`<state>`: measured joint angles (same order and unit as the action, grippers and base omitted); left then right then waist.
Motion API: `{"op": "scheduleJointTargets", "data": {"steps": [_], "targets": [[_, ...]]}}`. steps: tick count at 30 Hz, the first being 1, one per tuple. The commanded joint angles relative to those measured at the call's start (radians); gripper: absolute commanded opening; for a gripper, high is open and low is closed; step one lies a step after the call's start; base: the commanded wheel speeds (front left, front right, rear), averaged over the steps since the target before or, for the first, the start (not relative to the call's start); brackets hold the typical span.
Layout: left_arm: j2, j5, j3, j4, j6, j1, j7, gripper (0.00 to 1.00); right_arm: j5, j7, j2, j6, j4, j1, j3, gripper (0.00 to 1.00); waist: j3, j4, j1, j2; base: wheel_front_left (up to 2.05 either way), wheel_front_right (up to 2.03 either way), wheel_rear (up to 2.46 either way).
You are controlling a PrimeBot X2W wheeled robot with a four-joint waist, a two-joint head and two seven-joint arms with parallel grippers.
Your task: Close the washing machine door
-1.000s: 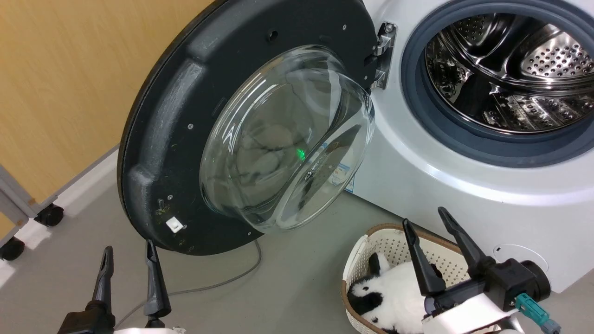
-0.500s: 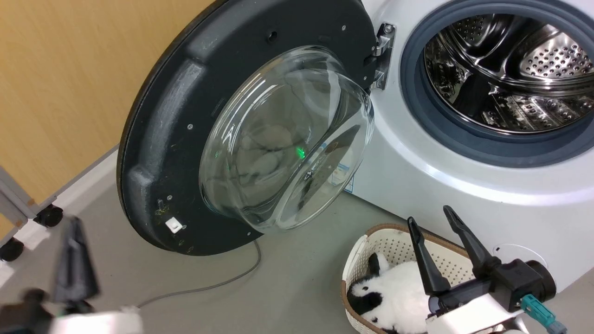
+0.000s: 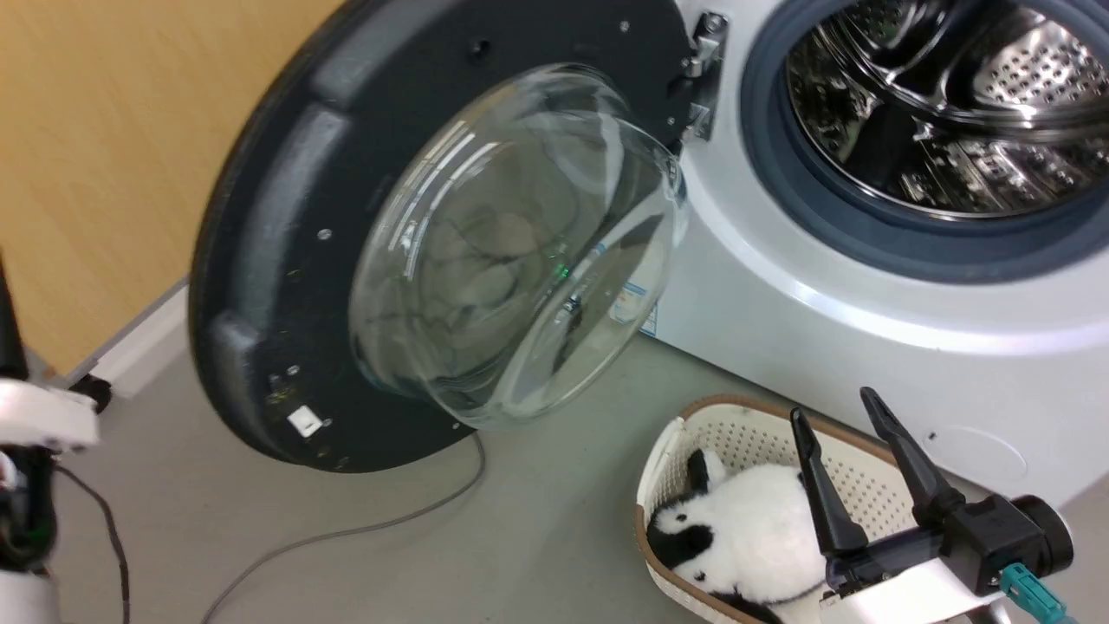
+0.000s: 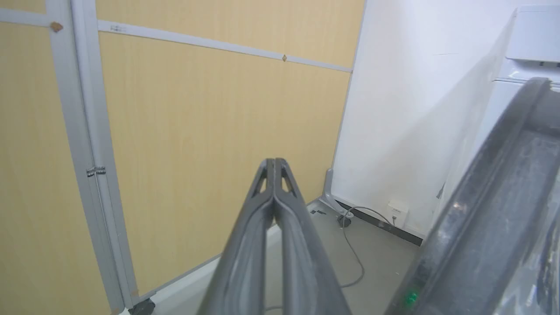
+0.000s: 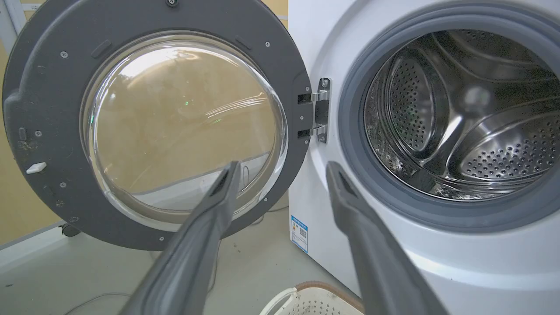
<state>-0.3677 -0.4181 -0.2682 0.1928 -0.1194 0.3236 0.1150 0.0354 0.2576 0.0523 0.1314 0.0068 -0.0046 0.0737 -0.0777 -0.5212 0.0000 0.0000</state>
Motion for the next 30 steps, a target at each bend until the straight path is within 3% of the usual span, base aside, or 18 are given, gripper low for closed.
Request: {"op": "scheduleJointTargets", "data": {"steps": [1, 9, 13, 22, 30], "targets": [[-0.012, -0.070, -0.006, 0.071, -0.007, 0.047, -0.039, 0.00, -0.002, 0.004, -0.002, -0.001, -0.008, 0.011, -0.001, 1.00, -0.017, 0.018, 0.0000, 0.0000, 0.00, 0.00, 0.00], [0.025, -0.518, -0.108, 0.351, -0.010, 0.203, -0.404, 0.00, -0.008, 0.004, -0.002, -0.001, -0.012, -0.005, 0.000, 1.00, -0.051, 0.051, 0.0000, 0.0000, 0.00, 0.00, 0.00], [0.031, -0.655, -0.151, 0.420, 0.006, 0.227, -0.575, 0.00, -0.009, 0.004, -0.002, -0.001, -0.009, -0.014, 0.006, 1.00, -0.056, 0.066, 0.0000, 0.0000, 0.00, 0.00, 0.00], [0.041, -0.809, -0.177, 0.423, 0.023, 0.212, -0.822, 0.00, -0.005, 0.004, -0.002, -0.001, -0.006, -0.018, 0.005, 1.00, -0.055, 0.079, 0.0000, 0.0000, 0.00, 0.00, 0.00], [0.077, -0.871, -0.145, 0.292, 0.040, 0.132, -0.990, 0.00, 0.013, 0.004, -0.002, -0.001, 0.002, -0.015, 0.000, 1.00, -0.030, 0.086, 0.0000, 0.0000, 0.00, 0.00, 0.00]]}}
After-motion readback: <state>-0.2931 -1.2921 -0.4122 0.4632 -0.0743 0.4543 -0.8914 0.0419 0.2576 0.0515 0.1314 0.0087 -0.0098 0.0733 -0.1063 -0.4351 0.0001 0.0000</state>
